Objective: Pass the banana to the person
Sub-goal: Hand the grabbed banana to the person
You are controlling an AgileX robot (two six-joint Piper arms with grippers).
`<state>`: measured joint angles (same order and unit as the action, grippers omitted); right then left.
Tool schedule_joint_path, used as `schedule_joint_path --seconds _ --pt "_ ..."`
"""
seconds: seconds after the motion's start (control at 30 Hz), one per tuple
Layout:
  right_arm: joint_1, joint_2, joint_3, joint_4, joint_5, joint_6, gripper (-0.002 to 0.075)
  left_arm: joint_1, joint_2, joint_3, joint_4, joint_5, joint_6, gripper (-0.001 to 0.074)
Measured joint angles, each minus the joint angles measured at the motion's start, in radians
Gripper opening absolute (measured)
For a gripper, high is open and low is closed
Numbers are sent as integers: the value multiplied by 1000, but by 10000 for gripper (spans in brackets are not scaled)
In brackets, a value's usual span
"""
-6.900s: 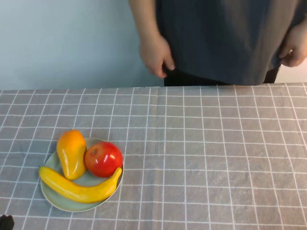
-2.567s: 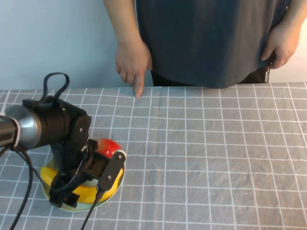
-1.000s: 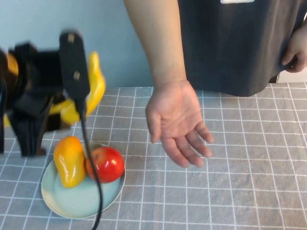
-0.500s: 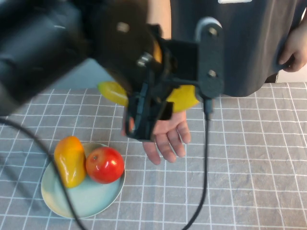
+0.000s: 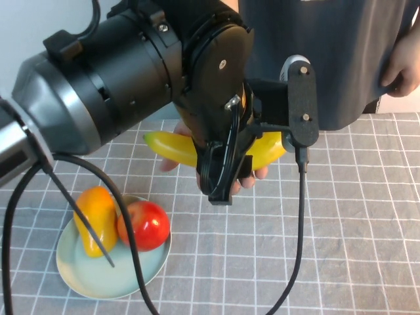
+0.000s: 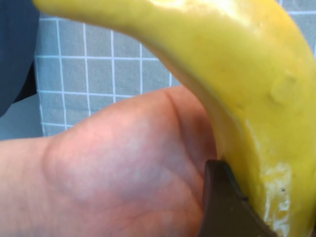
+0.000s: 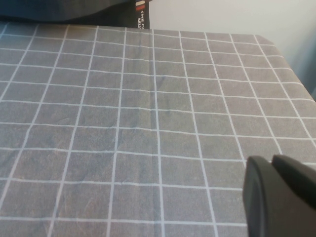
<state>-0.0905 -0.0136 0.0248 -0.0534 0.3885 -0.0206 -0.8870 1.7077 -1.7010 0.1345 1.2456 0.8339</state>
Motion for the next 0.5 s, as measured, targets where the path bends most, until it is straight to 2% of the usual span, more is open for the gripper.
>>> schedule_joint_path --seconds 0.1,0.17,0.33,0.4,0.5 --pt "0 0 0 0 0 0 -9 0 0 0 -4 0 0 295" --pt "0 0 0 0 0 0 -9 0 0 0 -4 0 0 328" --pt "0 0 0 0 0 0 -9 0 -9 0 -4 -5 0 589" --pt "0 0 0 0 0 0 -9 0 -27 0 -4 -5 0 636" --pt "0 0 0 0 0 0 -9 0 -84 0 -4 -3 -2 662"
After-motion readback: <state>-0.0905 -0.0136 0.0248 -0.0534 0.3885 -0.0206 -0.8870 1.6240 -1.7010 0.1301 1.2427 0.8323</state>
